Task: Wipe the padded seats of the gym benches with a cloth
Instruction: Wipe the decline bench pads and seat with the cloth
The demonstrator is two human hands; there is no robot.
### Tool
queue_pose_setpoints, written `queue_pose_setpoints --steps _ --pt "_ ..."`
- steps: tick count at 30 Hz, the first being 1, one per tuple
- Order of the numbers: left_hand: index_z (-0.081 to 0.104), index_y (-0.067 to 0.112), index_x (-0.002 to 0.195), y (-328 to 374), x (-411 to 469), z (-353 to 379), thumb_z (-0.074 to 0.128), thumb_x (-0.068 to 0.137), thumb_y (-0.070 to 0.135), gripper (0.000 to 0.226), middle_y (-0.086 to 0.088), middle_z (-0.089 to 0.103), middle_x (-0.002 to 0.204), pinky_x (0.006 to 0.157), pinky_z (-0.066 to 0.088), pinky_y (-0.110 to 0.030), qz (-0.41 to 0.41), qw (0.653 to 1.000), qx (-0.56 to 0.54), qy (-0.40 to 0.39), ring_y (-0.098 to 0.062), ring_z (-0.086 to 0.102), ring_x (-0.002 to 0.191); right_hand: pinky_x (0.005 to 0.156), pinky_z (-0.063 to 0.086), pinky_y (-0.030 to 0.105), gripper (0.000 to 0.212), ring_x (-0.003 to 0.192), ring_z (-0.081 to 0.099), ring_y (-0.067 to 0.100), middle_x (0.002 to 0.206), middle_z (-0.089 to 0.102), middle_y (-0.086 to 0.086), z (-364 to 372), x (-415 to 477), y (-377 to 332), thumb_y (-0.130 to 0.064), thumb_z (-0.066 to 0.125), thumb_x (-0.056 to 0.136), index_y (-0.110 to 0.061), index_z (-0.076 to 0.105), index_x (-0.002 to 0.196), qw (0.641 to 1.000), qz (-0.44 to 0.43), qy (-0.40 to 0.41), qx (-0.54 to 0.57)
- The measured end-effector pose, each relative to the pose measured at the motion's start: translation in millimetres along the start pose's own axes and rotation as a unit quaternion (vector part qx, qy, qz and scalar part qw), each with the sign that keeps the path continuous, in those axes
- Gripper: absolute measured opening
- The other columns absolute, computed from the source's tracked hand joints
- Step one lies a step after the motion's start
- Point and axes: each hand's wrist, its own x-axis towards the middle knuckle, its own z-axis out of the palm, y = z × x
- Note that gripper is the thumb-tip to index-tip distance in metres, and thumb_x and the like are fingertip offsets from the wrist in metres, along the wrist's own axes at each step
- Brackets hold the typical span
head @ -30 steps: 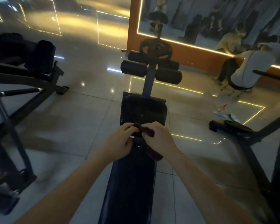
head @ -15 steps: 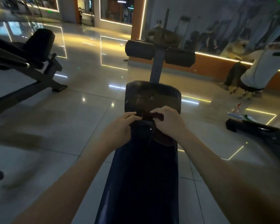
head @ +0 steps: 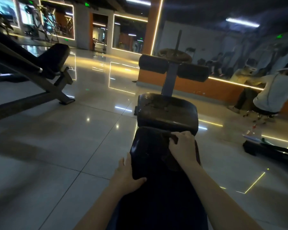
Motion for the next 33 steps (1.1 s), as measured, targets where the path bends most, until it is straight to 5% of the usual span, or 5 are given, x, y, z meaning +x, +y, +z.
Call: queue_pose_setpoints --steps 7,13,17,27,33 --pt "-0.017 0.022 0.154 3 0 7 0.058 0.089 0.059 0.106 -0.006 -0.017 0.163 0.115 0.030 -0.041 0.009 0.998 0.056 -0.009 -0.027 0.015 0.149 0.100 0.035 0.034 0.034 0.116 0.043 0.032 0.124 0.046 0.012 21 51 4 -0.029 0.057 0.095 -0.018 0.065 0.127 0.992 0.115 0.056 0.017" --pt "-0.017 0.014 0.154 2 8 10 0.057 0.091 0.055 0.106 -0.004 -0.025 0.161 0.120 0.021 -0.039 0.032 0.997 0.073 0.007 -0.021 -0.005 0.151 0.103 0.035 0.042 0.034 0.121 0.042 0.034 0.134 0.046 0.013 69 66 -7 -0.032 0.052 0.100 -0.023 0.060 0.132 0.985 0.166 0.024 -0.037" --pt "-0.015 0.010 0.154 -1 19 9 0.059 0.089 0.055 0.108 -0.006 -0.021 0.162 0.124 0.006 -0.039 0.064 0.991 0.120 0.018 -0.021 -0.009 0.151 0.103 0.036 0.044 0.037 0.121 0.043 0.032 0.132 0.052 0.011 85 65 -11 -0.028 0.049 0.100 -0.019 0.057 0.135 0.989 0.124 0.032 -0.077" --pt "-0.010 0.014 0.155 0 17 6 0.063 0.088 0.053 0.107 -0.002 -0.022 0.162 0.123 0.014 -0.039 0.083 0.990 0.110 0.012 -0.019 -0.008 0.151 0.104 0.037 0.036 0.039 0.120 0.051 0.028 0.127 0.063 0.008 82 55 -4 -0.017 0.059 0.095 -0.017 0.060 0.135 0.999 0.044 -0.003 -0.003" --pt "-0.013 0.013 0.154 0 20 5 0.067 0.086 0.050 0.112 -0.004 -0.020 0.162 0.122 0.019 -0.038 0.085 0.992 0.093 0.005 -0.020 -0.004 0.151 0.100 0.044 0.037 0.034 0.110 0.057 0.026 0.115 0.070 0.004 126 28 -73 -0.005 0.059 0.089 -0.019 0.072 0.117 0.983 -0.173 -0.061 -0.014"
